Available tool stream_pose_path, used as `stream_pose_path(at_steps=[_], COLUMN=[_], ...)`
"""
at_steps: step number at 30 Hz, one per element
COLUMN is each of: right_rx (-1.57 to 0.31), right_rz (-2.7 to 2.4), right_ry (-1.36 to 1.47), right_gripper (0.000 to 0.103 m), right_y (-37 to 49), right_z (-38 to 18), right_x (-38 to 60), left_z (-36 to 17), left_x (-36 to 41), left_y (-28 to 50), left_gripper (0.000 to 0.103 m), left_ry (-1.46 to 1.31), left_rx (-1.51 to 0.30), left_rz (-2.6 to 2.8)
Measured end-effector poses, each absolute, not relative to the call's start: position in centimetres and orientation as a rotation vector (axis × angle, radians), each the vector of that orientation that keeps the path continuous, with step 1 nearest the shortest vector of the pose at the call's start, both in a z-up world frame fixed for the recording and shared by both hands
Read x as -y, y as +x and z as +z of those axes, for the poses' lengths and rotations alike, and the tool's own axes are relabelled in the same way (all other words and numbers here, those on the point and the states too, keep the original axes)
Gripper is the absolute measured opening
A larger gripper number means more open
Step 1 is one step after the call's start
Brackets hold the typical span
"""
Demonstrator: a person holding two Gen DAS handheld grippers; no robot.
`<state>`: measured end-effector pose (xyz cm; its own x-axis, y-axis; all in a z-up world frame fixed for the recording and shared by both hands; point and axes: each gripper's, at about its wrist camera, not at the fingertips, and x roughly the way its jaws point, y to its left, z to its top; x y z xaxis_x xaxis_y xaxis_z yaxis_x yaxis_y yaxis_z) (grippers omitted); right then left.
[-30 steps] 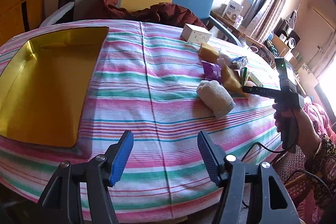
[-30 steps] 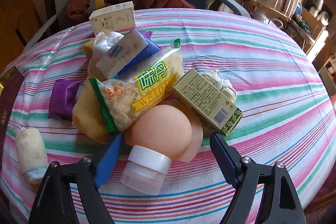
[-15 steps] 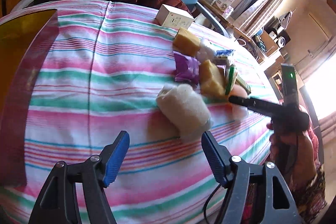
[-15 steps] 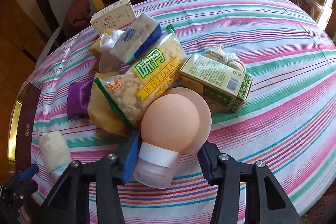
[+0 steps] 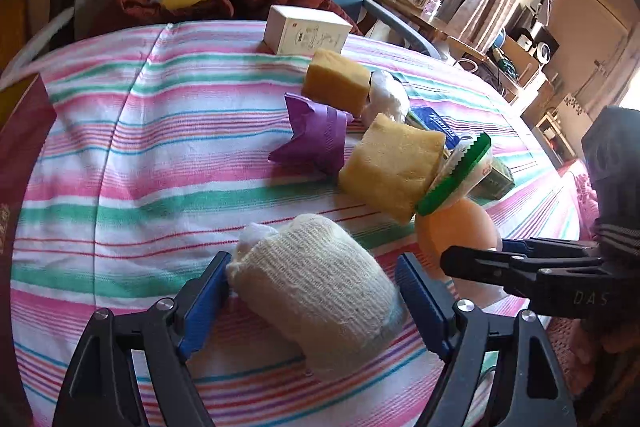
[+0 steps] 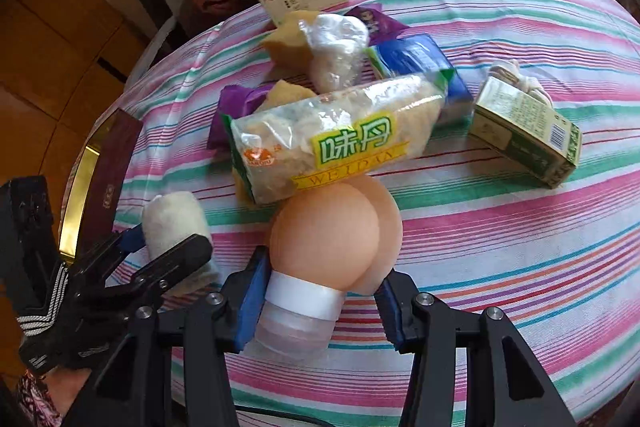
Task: Organize objects
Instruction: 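Grasp the peach round bottle with right gripper while left gripper grasps white sock roll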
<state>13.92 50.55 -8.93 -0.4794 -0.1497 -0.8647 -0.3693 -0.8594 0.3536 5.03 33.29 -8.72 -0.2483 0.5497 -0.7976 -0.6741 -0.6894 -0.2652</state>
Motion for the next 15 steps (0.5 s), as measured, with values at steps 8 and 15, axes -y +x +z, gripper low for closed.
stream_pose_path(at_steps=[8, 15], right_rx=[-0.835, -0.788], right_rz=[2.545, 2.608], right_ry=[-1.552, -1.580], right_gripper=[0.050, 0.050], right_y=[13.0, 12.6], right_z=[-9.2, -9.5], right_x=[-49.8, -48.1], left_z=[-8.7, -8.6], left_x=[-30.7, -28.1], left_y=[5.1, 5.8], left_gripper=[0.075, 0.074], left_ry=[-1.178, -1.142], left_rx=[-0.059, -0.048], left_rz=[1.962, 1.965])
